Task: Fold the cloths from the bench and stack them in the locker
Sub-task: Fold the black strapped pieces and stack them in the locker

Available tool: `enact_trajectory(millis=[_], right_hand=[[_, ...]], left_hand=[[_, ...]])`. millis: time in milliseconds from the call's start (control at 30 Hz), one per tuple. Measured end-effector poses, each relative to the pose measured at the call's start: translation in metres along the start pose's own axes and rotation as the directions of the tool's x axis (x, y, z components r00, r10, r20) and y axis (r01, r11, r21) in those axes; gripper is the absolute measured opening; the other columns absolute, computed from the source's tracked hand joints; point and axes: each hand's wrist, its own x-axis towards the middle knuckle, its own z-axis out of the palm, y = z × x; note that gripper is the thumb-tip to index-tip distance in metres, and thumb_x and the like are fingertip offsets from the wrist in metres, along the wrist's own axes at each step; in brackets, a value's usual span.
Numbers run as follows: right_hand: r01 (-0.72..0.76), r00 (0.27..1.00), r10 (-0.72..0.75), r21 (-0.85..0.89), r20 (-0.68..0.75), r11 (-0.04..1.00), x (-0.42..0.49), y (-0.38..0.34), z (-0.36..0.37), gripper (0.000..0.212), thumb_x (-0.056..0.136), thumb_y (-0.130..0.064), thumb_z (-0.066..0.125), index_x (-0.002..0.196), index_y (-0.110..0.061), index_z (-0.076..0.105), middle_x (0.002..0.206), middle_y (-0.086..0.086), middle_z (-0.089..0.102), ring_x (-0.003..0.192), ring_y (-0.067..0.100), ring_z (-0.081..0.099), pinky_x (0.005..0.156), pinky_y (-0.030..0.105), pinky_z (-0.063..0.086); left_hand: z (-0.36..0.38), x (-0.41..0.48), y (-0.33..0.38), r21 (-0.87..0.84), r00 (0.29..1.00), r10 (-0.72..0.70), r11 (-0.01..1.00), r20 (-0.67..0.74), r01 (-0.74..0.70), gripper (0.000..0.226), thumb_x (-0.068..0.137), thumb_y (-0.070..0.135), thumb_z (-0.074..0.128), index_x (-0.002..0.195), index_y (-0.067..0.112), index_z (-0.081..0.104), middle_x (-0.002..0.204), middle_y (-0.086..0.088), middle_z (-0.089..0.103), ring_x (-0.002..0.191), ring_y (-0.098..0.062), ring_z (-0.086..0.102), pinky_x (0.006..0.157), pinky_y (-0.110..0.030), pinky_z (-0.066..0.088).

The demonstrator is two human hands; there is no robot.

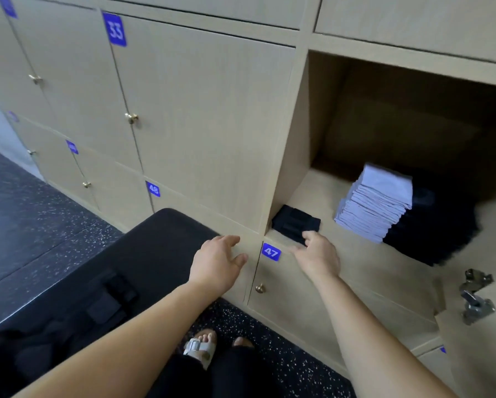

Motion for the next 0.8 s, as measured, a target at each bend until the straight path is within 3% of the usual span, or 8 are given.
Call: enact_trajectory(millis=[333, 633, 800], right_hand=[[0.354, 0.917, -0.363, 0.078, 0.166, 0.932, -0.159, -0.103, 0.032, 0.052, 0.084, -0.031, 0.063, 0.134, -0.024, 0.053, 0.132, -0.002, 0.06, 0.12, 0.019, 0.055, 0.097, 0.034, 0.046], [0.474, 0.797, -0.517, 0.206, 0.313, 0.856, -0.244, -0.16, 0.081, 0.051, 0.084, -0.028, 0.066, 0.133, -0.02, 0.055, 0.124, 0.0, 0.063, 0.116, 0.019, 0.057, 0.095, 0.032, 0.046], [0.492, 0.746, -0.535, 0.213, 0.396, 0.844, -0.267, -0.172, 0.106, 0.05, 0.084, -0.031, 0.066, 0.132, -0.022, 0.055, 0.12, -0.004, 0.064, 0.111, 0.017, 0.058, 0.091, 0.032, 0.047]], left_hand=[[-0.112, -0.131, -0.082, 0.032, 0.985, -0.122, 0.991, -0.119, 0.127, 0.049, 0.093, 0.03, 0.064, 0.138, 0.016, 0.053, 0.137, -0.002, 0.057, 0.127, -0.019, 0.051, 0.108, -0.033, 0.039], [-0.229, -0.245, -0.204, -0.041, 0.873, -0.324, 0.942, -0.366, 0.332, 0.043, 0.089, 0.017, 0.069, 0.13, 0.007, 0.06, 0.121, -0.007, 0.067, 0.112, -0.021, 0.063, 0.101, -0.028, 0.042], [-0.232, -0.278, -0.248, -0.07, 0.84, -0.402, 0.911, -0.365, 0.405, 0.042, 0.089, 0.014, 0.069, 0.129, 0.005, 0.06, 0.122, -0.01, 0.067, 0.113, -0.022, 0.063, 0.102, -0.03, 0.043]])
